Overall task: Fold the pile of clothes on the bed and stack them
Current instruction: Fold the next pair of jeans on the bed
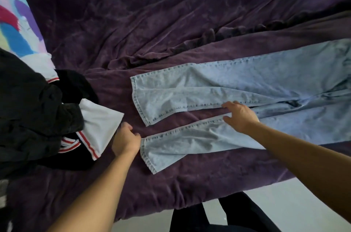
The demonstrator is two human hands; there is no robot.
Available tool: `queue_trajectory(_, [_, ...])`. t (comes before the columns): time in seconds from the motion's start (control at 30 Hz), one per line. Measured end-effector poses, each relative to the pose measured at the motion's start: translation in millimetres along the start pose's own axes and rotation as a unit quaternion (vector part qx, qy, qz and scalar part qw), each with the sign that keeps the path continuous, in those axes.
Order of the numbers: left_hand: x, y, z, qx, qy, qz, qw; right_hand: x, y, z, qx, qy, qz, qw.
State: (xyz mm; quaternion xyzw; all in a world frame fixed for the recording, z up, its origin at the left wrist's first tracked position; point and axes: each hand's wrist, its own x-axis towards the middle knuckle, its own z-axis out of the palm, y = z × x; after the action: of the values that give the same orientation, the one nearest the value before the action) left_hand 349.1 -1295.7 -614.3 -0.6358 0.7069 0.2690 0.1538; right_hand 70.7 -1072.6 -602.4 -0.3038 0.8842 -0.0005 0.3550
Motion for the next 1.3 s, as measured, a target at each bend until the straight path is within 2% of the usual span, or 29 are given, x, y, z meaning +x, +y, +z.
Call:
queue_trajectory(0.07, [-17,26,15,0.013,0.003,0.073,0.997,-16,43,-1,0.025,0.022,0.048,0.998])
queue_trajectory(0.17, [-58,66,47,0.066,-0.058,0.173,0.981,-39,115,-3,0.093,0.05,0.156,0.982])
queue_trajectory(0.3, [-125,120,103,0.132,-0.15,0.295,0.934,-67,219,-10,0.175,0.088,0.292,0.936])
queue_trajectory(0.47, [-201,185,170,0.169,-0.177,0.385,0.89,-79,343,-30,0.229,0.154,0.383,0.882])
queue_trajectory(0.53, [-226,211,202,0.182,-0.168,0.397,0.884,-75,390,-42,0.289,0.198,0.431,0.832])
queue_trajectory(0.6, [-246,235,237,0.195,-0.157,0.386,0.888,-65,431,-55,0.381,0.225,0.475,0.761])
queue_trajectory(0.7, [-263,260,290,0.245,-0.137,0.374,0.884,-47,474,-67,0.585,0.222,0.477,0.617])
queue_trajectory(0.73, [-265,269,305,0.266,-0.134,0.364,0.883,-41,484,-68,0.631,0.208,0.469,0.583])
queue_trajectory(0.8, [-259,285,329,0.3,-0.116,0.343,0.883,-29,500,-73,0.697,0.17,0.442,0.538])
queue_trajectory(0.87, [-249,298,344,0.327,-0.091,0.323,0.884,-20,512,-83,0.77,0.115,0.374,0.504])
queue_trajectory(0.93, [-242,308,352,0.344,-0.057,0.308,0.885,-14,525,-92,0.803,0.094,0.316,0.497])
queue_trajectory(0.97, [-240,310,355,0.336,-0.037,0.307,0.89,-13,531,-94,0.802,0.098,0.303,0.505])
queue_trajectory(1.07, [-237,311,354,0.286,0.003,0.33,0.9,-20,550,-78,0.761,0.141,0.341,0.533])
queue_trajectory(1.17, [-245,303,336,0.27,-0.023,0.312,0.911,-42,559,-54,0.695,0.177,0.412,0.562])
queue_trajectory(1.3, [-260,300,302,0.33,-0.11,0.294,0.89,-57,549,-66,0.691,0.171,0.428,0.557])
